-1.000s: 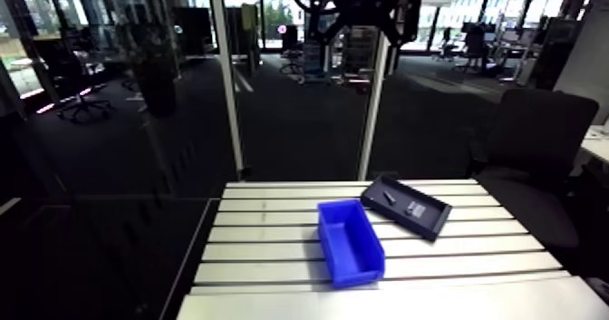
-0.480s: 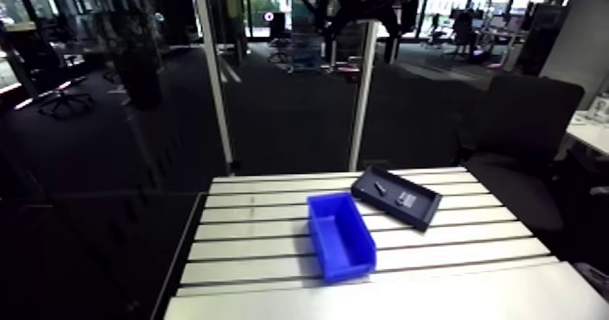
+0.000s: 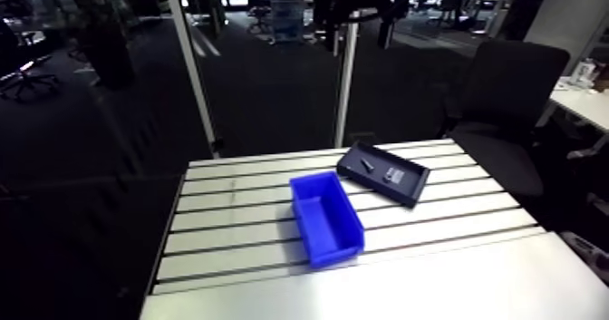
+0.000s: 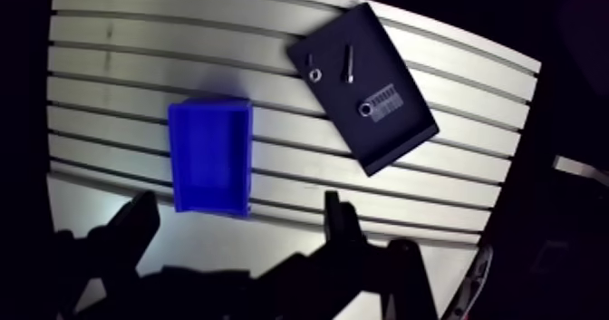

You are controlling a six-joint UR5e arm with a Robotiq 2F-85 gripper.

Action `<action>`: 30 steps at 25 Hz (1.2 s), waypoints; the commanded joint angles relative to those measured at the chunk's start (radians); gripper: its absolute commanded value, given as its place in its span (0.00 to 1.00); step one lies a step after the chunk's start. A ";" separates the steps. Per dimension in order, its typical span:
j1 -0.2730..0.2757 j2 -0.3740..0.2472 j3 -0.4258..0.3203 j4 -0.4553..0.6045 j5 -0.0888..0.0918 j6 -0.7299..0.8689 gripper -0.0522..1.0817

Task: Pick up the M10 bolt from the tray and put it into the blue bin.

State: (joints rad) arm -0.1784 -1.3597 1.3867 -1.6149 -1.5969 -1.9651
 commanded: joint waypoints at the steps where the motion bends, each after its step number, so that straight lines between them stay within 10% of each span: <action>1: -0.047 0.061 -0.012 -0.046 0.004 -0.079 0.08; 19: -0.099 0.225 -0.053 -0.112 0.013 -0.071 0.08; 30: -0.119 0.244 0.051 -0.239 0.012 -0.010 0.08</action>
State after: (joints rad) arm -0.2938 -1.1292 1.3926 -1.7953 -1.5830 -1.9978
